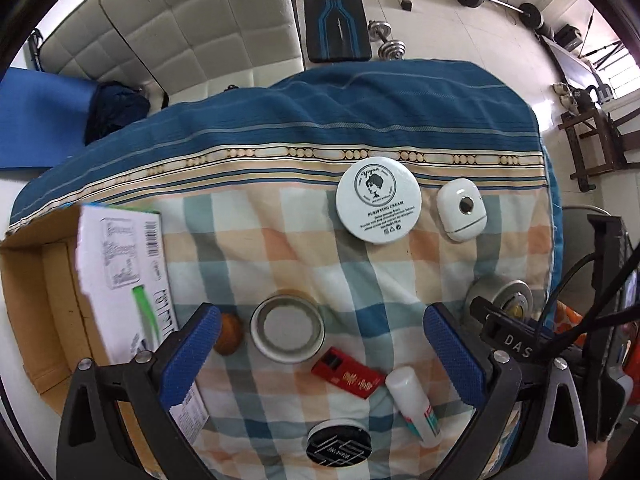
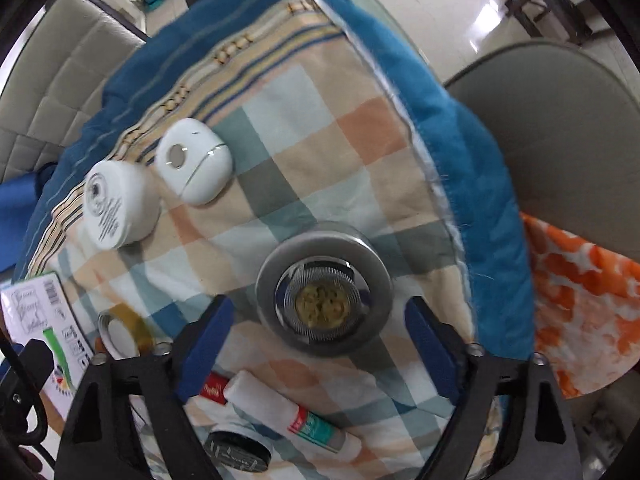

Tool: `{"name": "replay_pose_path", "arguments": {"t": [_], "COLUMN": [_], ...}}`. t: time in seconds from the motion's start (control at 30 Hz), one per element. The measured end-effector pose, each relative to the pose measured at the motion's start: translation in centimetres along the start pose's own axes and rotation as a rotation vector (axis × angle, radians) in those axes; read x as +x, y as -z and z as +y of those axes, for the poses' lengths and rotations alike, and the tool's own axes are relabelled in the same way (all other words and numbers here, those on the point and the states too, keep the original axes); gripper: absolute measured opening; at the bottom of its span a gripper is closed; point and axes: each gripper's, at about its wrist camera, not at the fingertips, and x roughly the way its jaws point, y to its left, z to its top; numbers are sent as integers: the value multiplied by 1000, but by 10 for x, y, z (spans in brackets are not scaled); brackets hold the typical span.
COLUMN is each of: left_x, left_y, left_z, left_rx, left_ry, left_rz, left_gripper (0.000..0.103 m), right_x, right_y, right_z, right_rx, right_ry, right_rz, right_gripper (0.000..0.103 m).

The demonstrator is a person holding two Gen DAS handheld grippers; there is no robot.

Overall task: Organize rigid objects
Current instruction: 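Grasp the white cream jar with left tool while right tool grasps silver tin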

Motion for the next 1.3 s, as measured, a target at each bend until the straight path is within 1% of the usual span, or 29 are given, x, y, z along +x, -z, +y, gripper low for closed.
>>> {"name": "replay_pose_path", "arguments": {"t": [0.07,0.17,0.27,0.37,0.5,0.53,0.57,0.6,0.63,0.67,0.7,0.77,0.9,1.03,1.13,1.23,1.27,1.3], "left_x": [12,26,42,63,82,84,88,89,91,92,94,90,76,69,88,112,119,120], "left_y": [-10,-29,-49,-67,-81,-83,-85,-86,-86,-87,-87,-85,-67,-40,-35,-41,-45,-47], "left_z": [-2,-7,-12,-19,-29,-31,-33,-35,-36,-34,-33,-30,-28,-16,-11,-4,-2,0], "left_rx": [-1,3,15,35,54,62,84,95,105,106,99,103,147,196,199,155,146,141], "left_ry": [3,5,6,2,72,70,40,25,28,60,76,64,43,27,26,37,42,45], "left_rz": [22,42,59,91,109,107,105,103,95,92,96,76,49,72,107,161,163,148], "left_gripper": [103,103,103,103,103,103,101,98,86,70,67,67,66,66,66,67,67,67], "right_x": [19,30,28,29,29,29,30,31,32,32,33,37,44,48,56,68,70,72], "right_y": [-9,-17,-30,-41,-55,-56,-57,-59,-60,-60,-56,-55,-48,-22,-10,-7,-8,-9], "right_z": [0,-2,0,4,13,15,17,15,18,18,11,9,15,25,31,39,41,44], "right_rx": [15,26,-16,-37,-33,-30,-32,-28,-24,-28,-33,-44,-69,-132,-182,-202,-196,-196], "right_ry": [18,18,15,35,35,32,33,30,29,30,34,41,48,47,20,38,42,53], "right_rz": [38,56,57,60,89,95,100,105,112,117,119,115,109,130,169,174,168,159], "right_gripper": [75,74,74,74,74,74,74,74,74,74,74,74,74,74,74,74,74,74]}}
